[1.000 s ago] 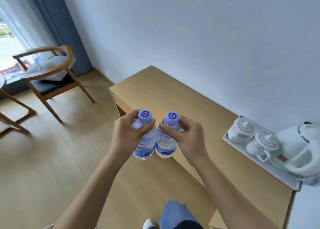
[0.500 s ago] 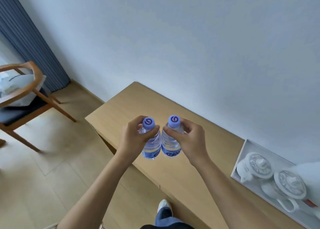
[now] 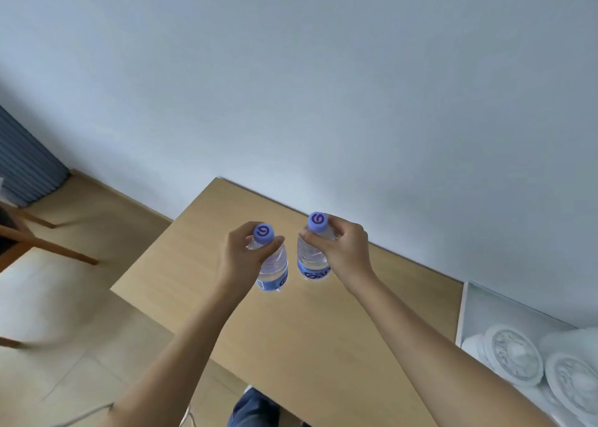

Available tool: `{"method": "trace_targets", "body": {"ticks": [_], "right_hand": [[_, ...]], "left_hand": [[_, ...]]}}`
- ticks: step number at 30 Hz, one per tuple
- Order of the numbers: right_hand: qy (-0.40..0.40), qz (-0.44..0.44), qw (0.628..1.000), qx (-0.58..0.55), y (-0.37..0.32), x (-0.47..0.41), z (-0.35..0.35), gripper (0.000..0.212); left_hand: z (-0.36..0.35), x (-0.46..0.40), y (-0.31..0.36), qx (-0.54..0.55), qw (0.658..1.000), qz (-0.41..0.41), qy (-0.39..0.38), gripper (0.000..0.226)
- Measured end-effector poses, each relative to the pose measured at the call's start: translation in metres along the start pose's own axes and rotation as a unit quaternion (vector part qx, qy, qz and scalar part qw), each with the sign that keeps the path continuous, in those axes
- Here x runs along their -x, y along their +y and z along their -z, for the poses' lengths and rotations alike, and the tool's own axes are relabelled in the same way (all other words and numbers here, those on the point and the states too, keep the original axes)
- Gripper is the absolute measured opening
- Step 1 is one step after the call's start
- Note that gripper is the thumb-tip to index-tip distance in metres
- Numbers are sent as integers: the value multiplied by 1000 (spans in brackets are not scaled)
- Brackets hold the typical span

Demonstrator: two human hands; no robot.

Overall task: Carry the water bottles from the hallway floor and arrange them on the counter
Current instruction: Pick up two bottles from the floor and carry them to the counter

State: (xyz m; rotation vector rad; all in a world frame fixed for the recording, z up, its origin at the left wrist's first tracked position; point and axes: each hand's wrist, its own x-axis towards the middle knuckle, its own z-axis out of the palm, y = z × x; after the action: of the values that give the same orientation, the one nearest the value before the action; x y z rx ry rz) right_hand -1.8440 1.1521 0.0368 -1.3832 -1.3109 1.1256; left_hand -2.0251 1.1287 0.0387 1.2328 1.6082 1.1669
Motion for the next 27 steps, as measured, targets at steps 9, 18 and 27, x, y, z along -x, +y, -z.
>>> {"method": "trace_targets", "body": {"ticks": [9,18,27], "right_hand": [[77,-69,994,-20,23,-54,-42,12],[129,-102,986,-33,40,-72,-62,21],[117,-94,989,6,49,-74,-63,25]], "left_hand": [[5,-81,-30,-39,998,38,-43,17],[3,-117,-43,-20,996,45,-71,15],[11,-125,-49,-78,988,2,-134,23]]}}
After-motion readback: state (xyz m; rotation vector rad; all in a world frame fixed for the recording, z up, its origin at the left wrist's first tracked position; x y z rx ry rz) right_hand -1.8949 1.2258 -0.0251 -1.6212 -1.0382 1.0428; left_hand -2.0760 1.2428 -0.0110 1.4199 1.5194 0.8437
